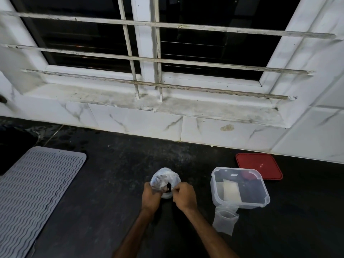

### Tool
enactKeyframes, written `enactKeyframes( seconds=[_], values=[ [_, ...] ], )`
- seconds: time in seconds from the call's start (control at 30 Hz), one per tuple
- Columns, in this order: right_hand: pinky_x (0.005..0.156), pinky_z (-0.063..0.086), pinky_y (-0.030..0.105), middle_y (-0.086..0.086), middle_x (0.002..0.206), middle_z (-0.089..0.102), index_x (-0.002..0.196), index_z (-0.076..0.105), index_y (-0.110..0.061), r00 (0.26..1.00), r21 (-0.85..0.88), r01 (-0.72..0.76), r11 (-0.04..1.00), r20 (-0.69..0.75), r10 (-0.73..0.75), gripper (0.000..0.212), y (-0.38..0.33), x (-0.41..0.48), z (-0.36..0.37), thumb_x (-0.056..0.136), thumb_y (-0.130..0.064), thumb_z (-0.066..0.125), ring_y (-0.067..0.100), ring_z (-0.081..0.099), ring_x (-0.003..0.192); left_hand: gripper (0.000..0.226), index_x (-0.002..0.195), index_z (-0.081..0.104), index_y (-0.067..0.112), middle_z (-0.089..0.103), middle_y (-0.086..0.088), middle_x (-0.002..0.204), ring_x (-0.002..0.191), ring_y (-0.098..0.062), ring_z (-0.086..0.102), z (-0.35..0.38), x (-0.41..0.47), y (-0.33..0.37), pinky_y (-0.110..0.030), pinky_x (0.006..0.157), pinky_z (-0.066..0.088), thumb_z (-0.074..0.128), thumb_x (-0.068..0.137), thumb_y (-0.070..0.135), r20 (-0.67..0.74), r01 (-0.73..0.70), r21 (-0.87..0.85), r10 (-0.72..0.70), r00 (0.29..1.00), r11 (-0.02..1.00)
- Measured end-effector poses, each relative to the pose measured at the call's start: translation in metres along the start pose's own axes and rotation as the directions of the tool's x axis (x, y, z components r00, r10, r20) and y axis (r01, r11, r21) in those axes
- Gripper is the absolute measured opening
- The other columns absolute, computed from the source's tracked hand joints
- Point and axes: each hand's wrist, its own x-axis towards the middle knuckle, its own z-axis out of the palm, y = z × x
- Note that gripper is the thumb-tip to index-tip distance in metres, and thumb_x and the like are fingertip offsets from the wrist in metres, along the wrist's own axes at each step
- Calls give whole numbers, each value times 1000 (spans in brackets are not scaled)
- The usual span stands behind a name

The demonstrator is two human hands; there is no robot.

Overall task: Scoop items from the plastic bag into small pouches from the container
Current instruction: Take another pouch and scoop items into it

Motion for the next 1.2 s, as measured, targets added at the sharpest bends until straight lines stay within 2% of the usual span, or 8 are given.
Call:
enactKeyframes(
  seconds=[0.13, 0.3, 0.43, 0.7, 0.8, 0.97, 1.1, 1.2],
  values=[
    [42, 44, 21, 4, 55, 64, 75, 75, -8, 988, 218, -144, 965, 76, 131, 22, 7, 3, -9, 87, -10, 57, 6, 51, 35, 52, 101, 55, -2, 65, -30, 98, 80, -31, 68, 4, 0, 7, -56, 69, 58, 75, 68, 32, 41, 29, -86, -26, 999, 996],
    [42, 44, 18, 8, 62, 70, 74, 74, -14, 985, 279, -164, 946, 92, 144, 24, 10, -1, -14, 89, -9, 56, 9, 55, 41, 31, 108, 41, 13, 58, -11, 100, 89, -28, 64, -2, -49, 60, -46, 74, 57, 65, 89, 17, 25, 46, -122, -43, 999, 992],
    [43, 46, 21, 10, 65, 71, 74, 73, -9, 981, 362, -192, 912, 79, 176, 21, 8, -6, -17, 86, -8, 56, 10, 56, 43, 26, 104, 45, 21, 62, -9, 104, 94, -25, 66, -7, -47, 54, -54, 82, 57, 67, 90, 23, 2, 13, -84, -13, 1000, 996],
    [46, 44, 20, 2, 59, 67, 78, 73, -9, 961, 455, -272, 848, 170, 217, 16, 7, -16, -28, 87, -14, 62, 8, 54, 45, 31, 108, 52, 19, 66, -2, 104, 95, -16, 65, -9, -60, 62, -42, 87, 56, 63, 91, 43, -19, -86, -67, 85, 996, 994],
    [46, 43, 21, 2, 59, 67, 79, 74, -10, 963, 464, -249, 850, 209, 168, 15, 8, -26, -40, 88, -16, 63, 8, 53, 45, 37, 114, 50, 24, 64, 3, 111, 102, -13, 64, -15, -74, 64, -42, 92, 54, 58, 91, 51, -155, -156, -82, 142, 978, 984],
    [46, 40, 21, 3, 63, 66, 88, 74, -11, 966, 533, -201, 822, 249, 74, 12, 17, -52, -83, 90, -18, 64, 9, 52, 49, 25, 117, 51, 22, 57, 2, 113, 104, -14, 57, -9, -115, 73, -38, 92, 50, 59, 95, 29, -472, -371, 67, 357, 806, 926],
    [49, 41, 21, 1, 65, 67, 90, 74, -16, 975, 550, -155, 820, 221, 36, 11, 45, -73, -133, 92, -19, 64, 9, 55, 53, 30, 118, 51, 28, 58, 15, 115, 105, -1, 58, 31, -153, 60, -31, 92, 50, 65, 92, 24, -184, -435, 34, 433, 882, 900],
    [49, 42, 19, 1, 68, 69, 89, 73, -16, 990, 483, -102, 870, 133, 42, 10, 79, -83, -167, 92, -19, 64, 7, 56, 53, 60, 129, 43, 36, 49, 22, 125, 112, 2, 53, 68, -169, 47, -20, 94, 45, 76, 80, 41, 184, -326, 92, 305, 934, 941]
  ],
)
